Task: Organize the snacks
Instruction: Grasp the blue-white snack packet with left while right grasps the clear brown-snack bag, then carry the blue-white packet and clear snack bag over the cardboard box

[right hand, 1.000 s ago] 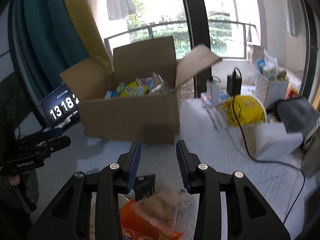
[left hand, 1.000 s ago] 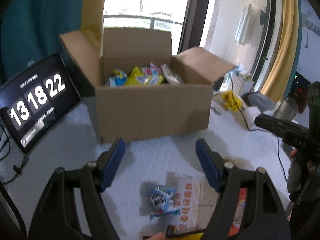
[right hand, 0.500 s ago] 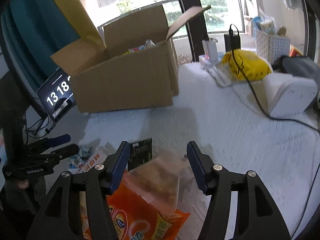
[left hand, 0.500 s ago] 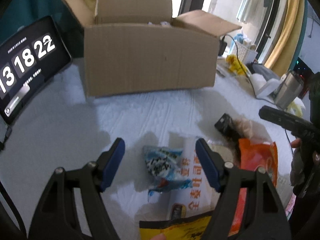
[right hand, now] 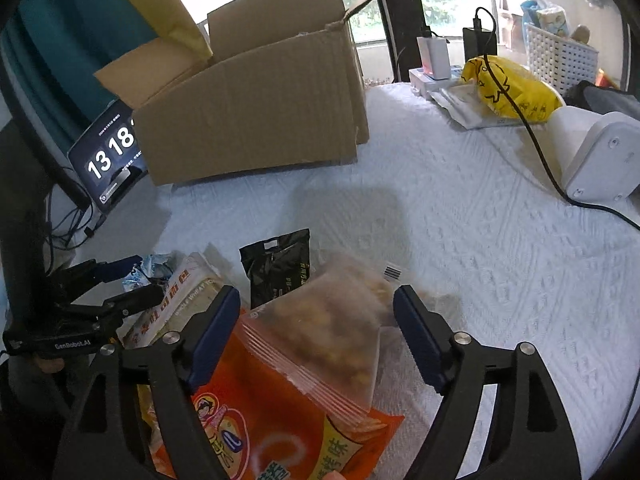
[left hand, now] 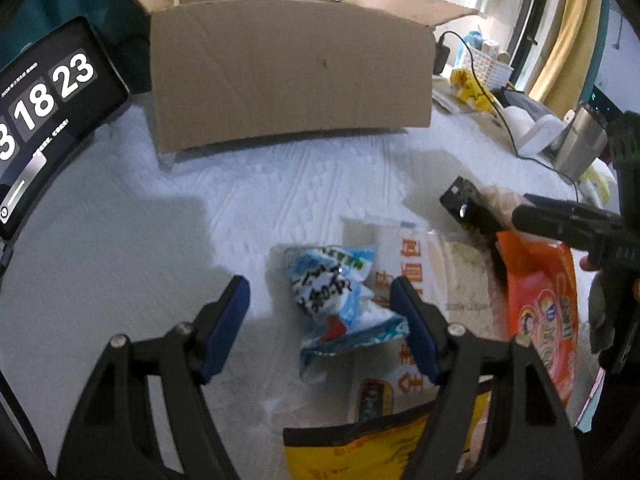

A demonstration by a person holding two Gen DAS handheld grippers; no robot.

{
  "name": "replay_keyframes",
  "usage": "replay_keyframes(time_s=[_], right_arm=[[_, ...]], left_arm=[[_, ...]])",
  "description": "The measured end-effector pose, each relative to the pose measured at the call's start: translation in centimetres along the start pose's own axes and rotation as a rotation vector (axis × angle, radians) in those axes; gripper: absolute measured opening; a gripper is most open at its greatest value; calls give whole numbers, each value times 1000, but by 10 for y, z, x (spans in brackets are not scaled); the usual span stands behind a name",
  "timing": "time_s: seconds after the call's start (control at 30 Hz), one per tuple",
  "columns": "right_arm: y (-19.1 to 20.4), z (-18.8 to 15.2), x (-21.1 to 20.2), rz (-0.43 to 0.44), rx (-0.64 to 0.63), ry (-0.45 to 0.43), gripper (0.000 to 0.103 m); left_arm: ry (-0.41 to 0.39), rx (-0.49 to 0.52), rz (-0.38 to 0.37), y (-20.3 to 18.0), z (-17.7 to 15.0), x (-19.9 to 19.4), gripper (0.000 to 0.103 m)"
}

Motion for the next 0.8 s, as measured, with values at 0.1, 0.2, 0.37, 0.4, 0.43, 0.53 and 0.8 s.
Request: replay_keyframes(time_s=[0.1,0.2,0.37,0.4,0.43,0.53,0.8], right_arm=[[1,-4,4,-7,-12,17,84],[-1,-8,9,-20,-18,20,88],[-8,-11,9,-11,16,28,89],[-10,-11,8,-4,30,30,89],[-11,-11,7,4,41,28,89],[-9,-11,7,16,42,24,88],[-4,-3,-3,46,29,-13,67]], left_arm=[[4,-14,-16,1,0,0,59],[10,-30,-31,0,0,0,51],[40,-89,-36,11,-4,2,51],[36,-98,-40,14,-5,2,51],[34,-103,-46,15,-6,1,51],[33,-67,-30,11,-5,3,51],[20,-87,-61,11,-5,1,36]])
Point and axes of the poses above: each gripper's, at about its wrist camera, not at the fingertips, and x roughly the way its jaws point, y to its left, z to its top, the point moved 7 cm from there along x, roughly the way its jaws point, and after that the axes turned 15 degrees about -y, right-handed, at the moved point
